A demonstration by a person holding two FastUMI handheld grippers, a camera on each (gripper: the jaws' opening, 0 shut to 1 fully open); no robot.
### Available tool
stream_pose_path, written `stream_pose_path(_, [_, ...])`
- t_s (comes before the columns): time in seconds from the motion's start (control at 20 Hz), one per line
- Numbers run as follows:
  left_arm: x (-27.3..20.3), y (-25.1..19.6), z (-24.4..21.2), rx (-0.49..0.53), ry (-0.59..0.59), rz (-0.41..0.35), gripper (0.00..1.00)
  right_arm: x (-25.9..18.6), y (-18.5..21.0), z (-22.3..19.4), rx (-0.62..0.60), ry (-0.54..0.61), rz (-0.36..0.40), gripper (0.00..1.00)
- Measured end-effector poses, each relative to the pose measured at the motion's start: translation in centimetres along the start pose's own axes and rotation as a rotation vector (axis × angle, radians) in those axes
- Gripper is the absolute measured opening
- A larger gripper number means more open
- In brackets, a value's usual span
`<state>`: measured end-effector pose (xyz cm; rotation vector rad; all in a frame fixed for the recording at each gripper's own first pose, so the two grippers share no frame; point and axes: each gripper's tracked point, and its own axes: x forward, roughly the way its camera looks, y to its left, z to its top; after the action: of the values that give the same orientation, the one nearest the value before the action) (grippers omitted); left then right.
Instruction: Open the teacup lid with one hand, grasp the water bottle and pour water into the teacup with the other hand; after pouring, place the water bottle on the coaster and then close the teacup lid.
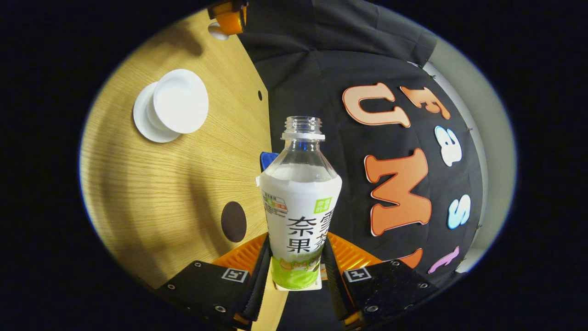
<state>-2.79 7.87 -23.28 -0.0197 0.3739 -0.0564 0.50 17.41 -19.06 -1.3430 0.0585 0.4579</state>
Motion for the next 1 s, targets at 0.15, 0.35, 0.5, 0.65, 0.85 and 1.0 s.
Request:
stream_pose_path(0.15, [-0.2, 0.3, -0.1, -0.011, 0.003, -0.002, 0.29, 0.0, -0.9, 0.6, -0.098, -0.026, -0.024, 0.61])
stream_pose_path(0.35, [-0.2, 0.8, -0.7, -0.009, 0.010, 0.002, 0.29, 0.4, -0.6, 1.1, -0.141, -0.039, -0.030, 0.61])
stream_pose_path(0.5, [-0.4, 1.3, -0.8, -0.010, 0.010, 0.008, 0.29, 0.4, -0.9, 1.6, -0.184, -0.056, -0.055, 0.61])
stream_pose_path(0.65, [-0.2, 1.6, -1.1, -0.014, 0.013, 0.012, 0.29, 0.7, -1.4, 2.4, -0.243, -0.069, -0.108, 0.61])
stream_pose_path(0.85, [-0.1, 1.7, -1.7, -0.025, 0.021, 0.008, 0.29, 1.0, -1.4, 2.9, -0.288, -0.083, -0.132, 0.61])
stream_pose_path(1.0, [-0.1, 2.0, -1.9, -0.025, 0.025, 0.011, 0.28, 1.0, -1.4, 3.2, -0.318, -0.093, -0.144, 0.61])
